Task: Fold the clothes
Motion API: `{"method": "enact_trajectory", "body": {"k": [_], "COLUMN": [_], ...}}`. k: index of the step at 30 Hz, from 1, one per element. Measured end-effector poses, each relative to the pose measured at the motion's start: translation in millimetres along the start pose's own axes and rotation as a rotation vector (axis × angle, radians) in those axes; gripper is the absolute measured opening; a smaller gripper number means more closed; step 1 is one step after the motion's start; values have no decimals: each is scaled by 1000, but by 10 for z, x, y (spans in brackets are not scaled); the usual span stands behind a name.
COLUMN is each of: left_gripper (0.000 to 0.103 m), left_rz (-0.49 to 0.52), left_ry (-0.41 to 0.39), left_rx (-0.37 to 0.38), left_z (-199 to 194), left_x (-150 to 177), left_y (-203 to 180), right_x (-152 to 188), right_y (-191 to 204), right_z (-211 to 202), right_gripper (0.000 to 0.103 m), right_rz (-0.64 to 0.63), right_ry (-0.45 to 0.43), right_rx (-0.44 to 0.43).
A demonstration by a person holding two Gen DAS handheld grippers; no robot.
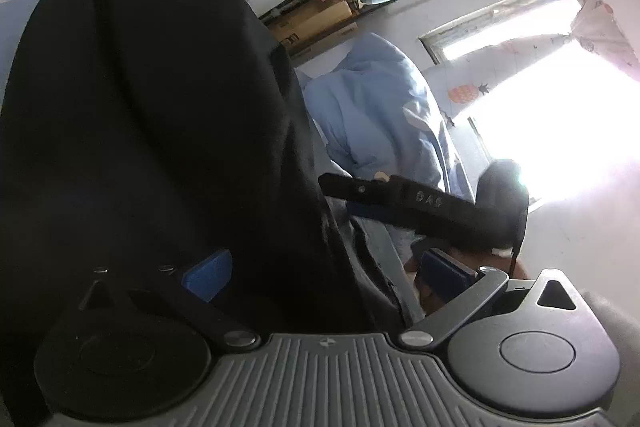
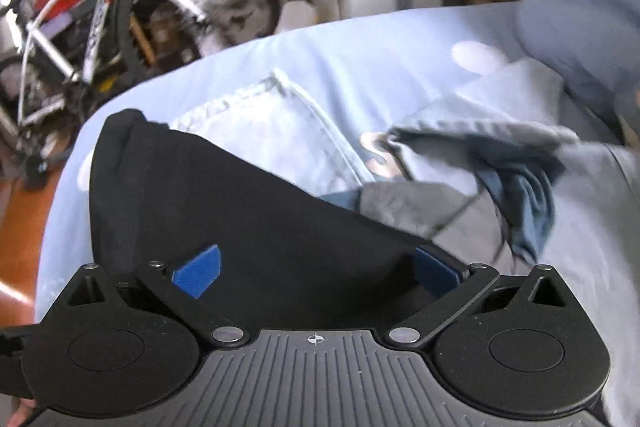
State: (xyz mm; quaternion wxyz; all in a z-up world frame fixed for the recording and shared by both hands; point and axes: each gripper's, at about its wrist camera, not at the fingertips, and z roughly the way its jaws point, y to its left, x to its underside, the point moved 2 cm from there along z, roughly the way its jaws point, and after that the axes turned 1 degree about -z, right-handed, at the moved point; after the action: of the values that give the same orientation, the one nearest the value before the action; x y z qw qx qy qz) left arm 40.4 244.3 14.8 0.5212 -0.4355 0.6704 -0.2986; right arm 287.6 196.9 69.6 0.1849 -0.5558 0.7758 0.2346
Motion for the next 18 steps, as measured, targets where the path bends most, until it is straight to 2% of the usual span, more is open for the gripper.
{"method": "enact_trajectory", "body": {"k": [6,8,12,14,16,17,18], "left_gripper": [103,103,103,103,103,103,103], "left_rz": [4,3,-4,-9,-22,-28,-33], "left_ry": [-4,-2,1,-4,-13,-20,-34], "left_rx": [3,6,11,6,3,5,8], "left_z": [-22,-30,-25,0,8,18,-7], "left_x": [-35,-37,-72,-113,-154,-188,-205], "left_y": [46,55,63,74,94,98,102], "right_x": [-405,-474,-523,-509,-472,-436,-395], "right_y": [323,406,401,380,380,433,505], "right_z": [198,321,543,529,480,422,352], "right_gripper": [103,103,103,100,73,44,33], "right_rz": [-204,-248,-235,-212,-191,-208,-235], "right_ry": [132,183,272,282,285,271,250], "right_rx": [-93,-80,-70,-81,-98,-79,-49]}}
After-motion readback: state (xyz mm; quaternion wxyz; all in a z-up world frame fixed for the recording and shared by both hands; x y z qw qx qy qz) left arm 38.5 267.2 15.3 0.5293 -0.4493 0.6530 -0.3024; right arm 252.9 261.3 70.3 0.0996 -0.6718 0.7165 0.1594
